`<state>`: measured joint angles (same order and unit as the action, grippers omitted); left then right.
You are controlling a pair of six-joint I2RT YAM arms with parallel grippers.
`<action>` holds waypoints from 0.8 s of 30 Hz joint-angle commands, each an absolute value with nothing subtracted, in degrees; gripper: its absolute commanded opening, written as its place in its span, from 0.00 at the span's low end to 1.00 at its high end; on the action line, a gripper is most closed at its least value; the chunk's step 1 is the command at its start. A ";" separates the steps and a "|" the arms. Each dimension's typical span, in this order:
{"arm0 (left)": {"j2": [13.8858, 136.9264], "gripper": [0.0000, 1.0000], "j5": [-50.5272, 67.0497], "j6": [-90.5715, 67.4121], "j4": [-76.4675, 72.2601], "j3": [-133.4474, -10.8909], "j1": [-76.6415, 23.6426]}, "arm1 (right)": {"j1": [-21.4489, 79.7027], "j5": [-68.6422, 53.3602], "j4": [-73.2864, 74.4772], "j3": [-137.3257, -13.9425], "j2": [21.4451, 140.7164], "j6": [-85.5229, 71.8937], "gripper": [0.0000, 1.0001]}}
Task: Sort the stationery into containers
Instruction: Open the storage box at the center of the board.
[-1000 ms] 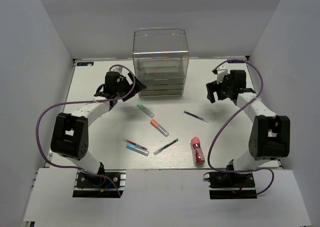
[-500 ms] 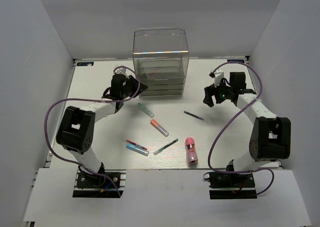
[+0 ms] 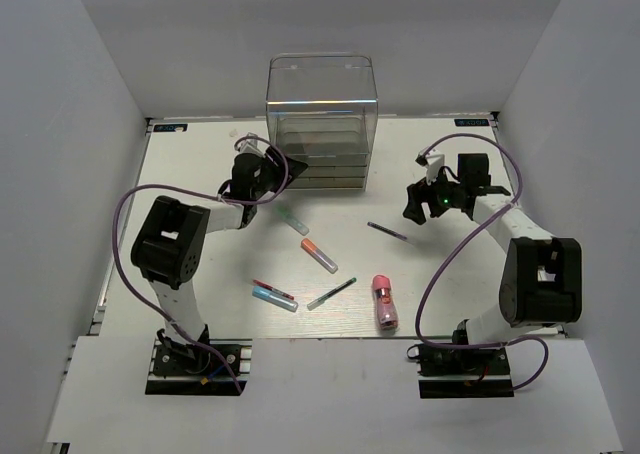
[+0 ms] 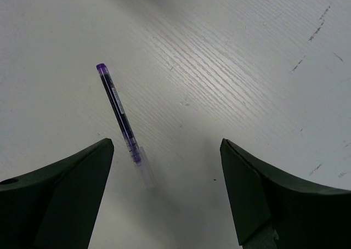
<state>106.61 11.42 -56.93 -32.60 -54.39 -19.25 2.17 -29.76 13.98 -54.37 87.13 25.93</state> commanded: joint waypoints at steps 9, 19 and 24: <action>99.68 0.56 16.09 -59.76 -48.24 -48.43 -22.85 | 2.20 -31.81 13.45 -52.03 84.73 27.33 0.82; 101.69 0.56 7.66 -62.49 -56.26 -48.07 -23.38 | 2.20 -32.87 13.36 -52.30 85.52 28.30 0.80; 104.41 0.57 4.66 -62.49 -53.70 -50.89 -23.38 | 2.02 -32.96 13.01 -51.42 85.17 28.65 0.78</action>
